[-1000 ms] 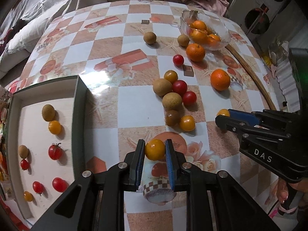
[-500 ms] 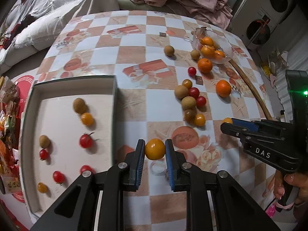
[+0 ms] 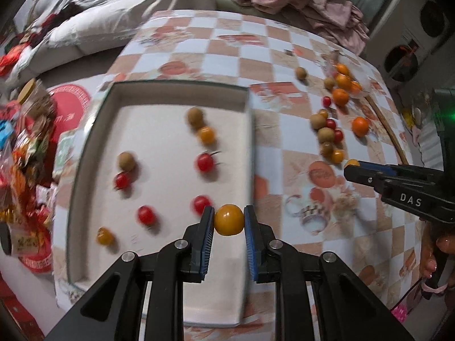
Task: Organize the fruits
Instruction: 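Carry both yellow tomatoes over the white tray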
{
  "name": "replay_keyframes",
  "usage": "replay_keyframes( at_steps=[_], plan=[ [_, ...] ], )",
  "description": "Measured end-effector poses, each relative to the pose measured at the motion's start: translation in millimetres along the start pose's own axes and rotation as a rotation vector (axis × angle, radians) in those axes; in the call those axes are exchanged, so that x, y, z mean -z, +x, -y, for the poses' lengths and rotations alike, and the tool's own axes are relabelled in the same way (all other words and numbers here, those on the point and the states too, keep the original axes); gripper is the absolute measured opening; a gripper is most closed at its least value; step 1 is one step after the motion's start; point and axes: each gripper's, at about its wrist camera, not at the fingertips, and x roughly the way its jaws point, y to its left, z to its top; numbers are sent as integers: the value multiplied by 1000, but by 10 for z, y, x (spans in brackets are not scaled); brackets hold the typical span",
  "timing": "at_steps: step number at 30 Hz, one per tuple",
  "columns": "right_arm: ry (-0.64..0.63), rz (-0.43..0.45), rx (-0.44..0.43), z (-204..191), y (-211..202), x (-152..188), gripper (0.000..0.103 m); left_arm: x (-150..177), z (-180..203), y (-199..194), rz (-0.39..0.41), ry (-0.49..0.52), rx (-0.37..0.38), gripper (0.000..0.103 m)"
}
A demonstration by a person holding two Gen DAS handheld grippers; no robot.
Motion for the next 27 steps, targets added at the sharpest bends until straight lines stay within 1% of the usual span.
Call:
replay_keyframes(
  at_steps=[5,8,13,17,27],
  plan=[
    [-58,-12,-33,-369,68,-69,24,138,-325,-23,-6,-52,-41,23],
    [-94,-21,-54,-580,114,-108,24,240,-529,15,-24,-94,-58,23],
    [-162,-41,-89,-967,227,-179,24,355,-760,112,-47,-143,-78,23],
    [-205,-58,-111,-1236,359,-259,24,419,-846,199,-57,-162,-88,23],
    [-291,-98,-135,-1707,722,-476,24,452,-891,351,-59,-168,-104,23]
  ],
)
